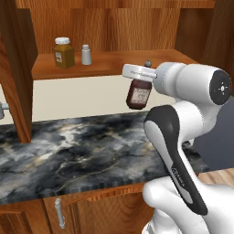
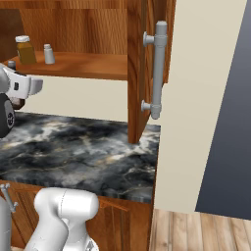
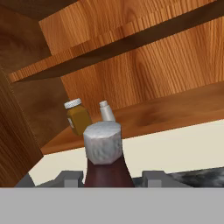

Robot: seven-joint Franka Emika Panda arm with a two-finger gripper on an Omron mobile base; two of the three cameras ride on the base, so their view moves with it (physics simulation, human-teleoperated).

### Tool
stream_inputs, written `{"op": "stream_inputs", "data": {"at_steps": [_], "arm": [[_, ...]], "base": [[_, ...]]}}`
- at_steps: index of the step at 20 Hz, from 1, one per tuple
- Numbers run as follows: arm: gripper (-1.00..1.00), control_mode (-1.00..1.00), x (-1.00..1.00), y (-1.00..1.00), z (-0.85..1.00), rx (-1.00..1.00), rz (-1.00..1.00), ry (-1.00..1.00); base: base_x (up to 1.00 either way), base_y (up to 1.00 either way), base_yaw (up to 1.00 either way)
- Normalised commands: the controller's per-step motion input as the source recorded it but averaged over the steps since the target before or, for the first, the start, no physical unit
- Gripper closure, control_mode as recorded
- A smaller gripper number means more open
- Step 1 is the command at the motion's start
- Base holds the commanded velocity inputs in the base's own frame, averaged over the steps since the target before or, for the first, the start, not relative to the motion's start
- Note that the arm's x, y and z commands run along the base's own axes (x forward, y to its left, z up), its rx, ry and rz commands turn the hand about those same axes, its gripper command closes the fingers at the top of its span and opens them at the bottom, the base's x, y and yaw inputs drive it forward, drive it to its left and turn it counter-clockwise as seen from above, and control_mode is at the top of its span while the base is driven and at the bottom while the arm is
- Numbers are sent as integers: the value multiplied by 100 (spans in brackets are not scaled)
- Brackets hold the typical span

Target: Collect the turmeric, ketchup, and shaker from the cabinet and place them next to the stove.

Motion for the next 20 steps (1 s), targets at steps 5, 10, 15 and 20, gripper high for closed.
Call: {"op": "stream_inputs", "data": {"at_steps": [5,10,15,20], "arm": [[100,-100,-96,-31,-1,0,0,0],[100,-100,-81,-49,0,0,0,0],[100,-100,-64,-43,0,0,0,0],[100,-100,-10,-20,4,-1,5,-4]], "base": [[0,0,0],[0,0,0],[0,0,0],[0,0,0]]}}
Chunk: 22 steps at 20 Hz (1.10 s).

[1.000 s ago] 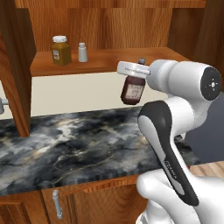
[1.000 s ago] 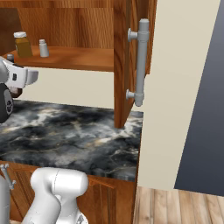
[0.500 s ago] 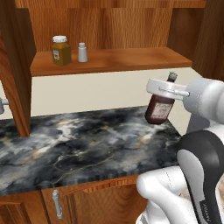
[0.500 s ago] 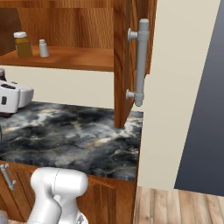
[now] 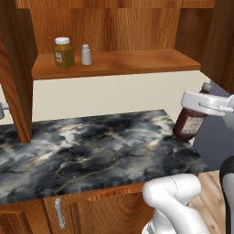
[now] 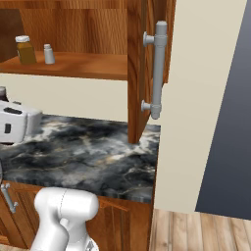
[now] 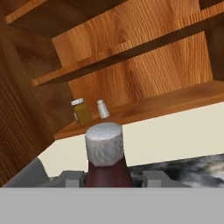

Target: Collect the turmeric, ketchup, and shaker from the cabinet and place them next to the stove.

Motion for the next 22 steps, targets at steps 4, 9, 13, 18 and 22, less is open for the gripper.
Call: {"op": "stream_inputs", "data": {"at_steps": [4,9,13,18,22], "arm": [[100,-100,-10,-2,22,-12,7,-12],[100,-100,-7,0,4,-4,1,-7],[100,100,0,0,0,0,0,0],[100,100,0,0,0,0,0,0],[100,100,0,0,0,0,0,0]], "base": [[0,0,0],[0,0,0],[-8,0,0],[-58,42,0],[-73,59,0]]}}
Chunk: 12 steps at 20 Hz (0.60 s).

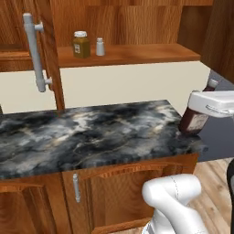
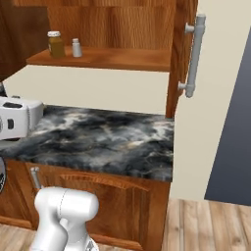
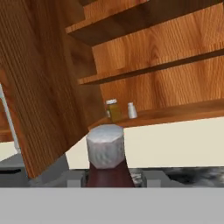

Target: Collect the turmeric, ketchup, and shaker from the cabinet and place them next to the stove.

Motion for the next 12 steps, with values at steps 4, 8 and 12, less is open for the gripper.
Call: {"op": "stream_inputs", "data": {"at_steps": [4,8,12], "arm": [[100,100,0,0,0,0,0,0],[100,100,0,0,0,0,0,0],[100,100,0,0,0,0,0,0]], "base": [[-83,56,0],[-100,58,0],[-90,69,0]]}}
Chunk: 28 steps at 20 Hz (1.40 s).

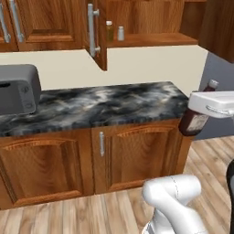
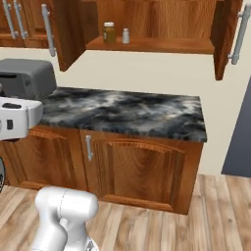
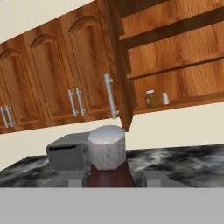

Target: Collect the turmeric, ketchup, and shaker from the cabinet and place them next to the stove.

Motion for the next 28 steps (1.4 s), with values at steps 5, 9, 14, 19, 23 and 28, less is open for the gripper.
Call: {"op": "stream_inputs", "data": {"at_steps": [5,9,14,19,23,28], "arm": [[100,100,0,0,0,0,0,0],[100,100,0,0,0,0,0,0],[100,100,0,0,0,0,0,0],[100,100,0,0,0,0,0,0],[100,100,0,0,0,0,0,0],[100,100,0,0,0,0,0,0]], "base": [[-59,81,4],[-41,89,7],[-18,76,17],[-3,39,29],[-17,17,34],[-2,2,27]]}}
